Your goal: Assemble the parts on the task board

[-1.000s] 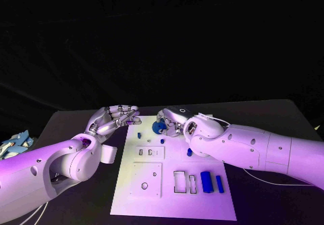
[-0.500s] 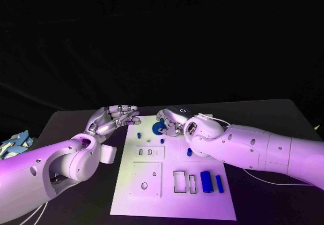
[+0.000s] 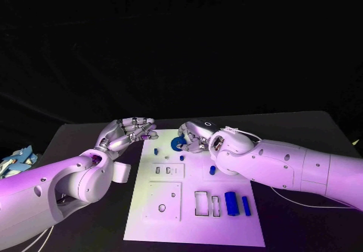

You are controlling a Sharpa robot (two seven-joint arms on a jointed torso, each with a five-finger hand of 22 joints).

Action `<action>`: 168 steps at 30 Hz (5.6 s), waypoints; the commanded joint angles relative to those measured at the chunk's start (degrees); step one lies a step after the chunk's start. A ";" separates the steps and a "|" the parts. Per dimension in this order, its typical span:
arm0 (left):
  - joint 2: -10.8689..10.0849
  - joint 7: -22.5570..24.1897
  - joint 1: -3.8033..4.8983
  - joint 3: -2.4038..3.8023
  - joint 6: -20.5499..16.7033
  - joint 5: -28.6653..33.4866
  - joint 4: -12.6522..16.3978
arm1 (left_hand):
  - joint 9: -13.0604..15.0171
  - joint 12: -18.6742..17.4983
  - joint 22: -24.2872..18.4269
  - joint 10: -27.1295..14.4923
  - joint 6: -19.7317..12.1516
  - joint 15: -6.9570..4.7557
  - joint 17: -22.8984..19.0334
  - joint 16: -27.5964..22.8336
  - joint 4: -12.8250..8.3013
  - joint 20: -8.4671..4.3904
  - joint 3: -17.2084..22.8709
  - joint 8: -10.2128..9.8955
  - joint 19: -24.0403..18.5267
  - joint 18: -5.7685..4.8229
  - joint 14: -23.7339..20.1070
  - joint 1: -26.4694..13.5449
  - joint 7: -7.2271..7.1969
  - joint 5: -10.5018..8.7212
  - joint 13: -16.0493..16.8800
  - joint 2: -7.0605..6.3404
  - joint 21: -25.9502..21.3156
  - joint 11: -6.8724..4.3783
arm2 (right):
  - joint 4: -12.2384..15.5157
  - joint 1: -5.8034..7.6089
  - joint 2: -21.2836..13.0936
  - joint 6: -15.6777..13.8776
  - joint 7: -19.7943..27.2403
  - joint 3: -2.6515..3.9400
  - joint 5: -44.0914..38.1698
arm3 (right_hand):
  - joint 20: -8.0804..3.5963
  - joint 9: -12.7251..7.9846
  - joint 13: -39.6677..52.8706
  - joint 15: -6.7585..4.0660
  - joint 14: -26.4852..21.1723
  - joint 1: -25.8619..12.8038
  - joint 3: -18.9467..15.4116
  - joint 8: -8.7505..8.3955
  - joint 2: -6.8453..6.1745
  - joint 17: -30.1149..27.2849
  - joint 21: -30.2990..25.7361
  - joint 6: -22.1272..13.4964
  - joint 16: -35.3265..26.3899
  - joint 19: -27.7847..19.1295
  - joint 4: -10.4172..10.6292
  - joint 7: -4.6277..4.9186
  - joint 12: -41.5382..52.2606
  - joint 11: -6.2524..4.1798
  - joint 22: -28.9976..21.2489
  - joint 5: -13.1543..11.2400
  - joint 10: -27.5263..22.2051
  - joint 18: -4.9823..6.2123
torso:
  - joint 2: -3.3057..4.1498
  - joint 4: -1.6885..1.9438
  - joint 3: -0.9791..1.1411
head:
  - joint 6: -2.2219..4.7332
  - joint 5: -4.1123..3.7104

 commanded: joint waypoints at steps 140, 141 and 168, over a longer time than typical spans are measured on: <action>1.05 -0.09 0.03 -0.02 2.67 0.31 -3.63 | 0.01 -0.70 -0.21 0.64 -0.15 0.17 0.42 -0.48 -0.53 0.21 0.65 -0.21 0.34 0.74 0.11 -0.50 1.05 -0.33 0.09 -0.31 -0.08 0.25 | 17.99 -0.87 -16.74 -6.46 2.64 -0.13 19.60 | -1.98 5.61 2.59 -2.28 4.53 7.84 7.51 3.98 7.23 8.87 -0.23 6.91 0.45 1.21 -6.53 -2.86 2.75 -2.65 8.79 -3.55 3.47 -1.11 | -1.68 -1.71 0.28 | -1.64 1.05; 1.11 -0.10 0.03 -0.02 2.70 0.31 -3.70 | 0.01 -0.70 -0.21 0.64 -0.15 0.17 0.42 -0.48 -0.53 0.21 0.65 -0.21 0.34 0.74 0.11 -0.50 1.05 -0.33 0.09 -0.31 -0.08 0.25 | 18.19 -0.87 -16.06 -6.22 2.24 -0.14 19.16 | -1.98 5.61 2.58 -2.28 4.52 7.84 7.51 3.98 7.21 8.85 -0.26 6.90 0.44 1.19 -6.55 -2.86 2.74 -2.65 8.76 -3.55 3.46 -1.10 | -1.69 -1.72 0.25 | -1.69 1.22; 1.56 -0.01 0.04 -0.01 2.67 0.31 -4.46 | 0.04 -0.76 -0.25 0.79 -0.06 0.16 0.52 -0.57 -0.67 0.21 0.82 -0.18 0.34 0.74 0.10 -0.53 0.98 -0.33 0.10 -0.25 -0.10 0.20 | 14.41 -3.84 -2.41 2.85 -5.13 -1.57 6.91 | -1.92 5.60 3.02 -2.20 4.58 7.30 7.46 3.94 6.69 9.10 0.03 6.63 0.52 1.46 -6.69 -2.73 3.09 -2.54 9.12 -3.68 3.78 -1.21 | -1.65 -1.60 0.41 | -2.73 2.66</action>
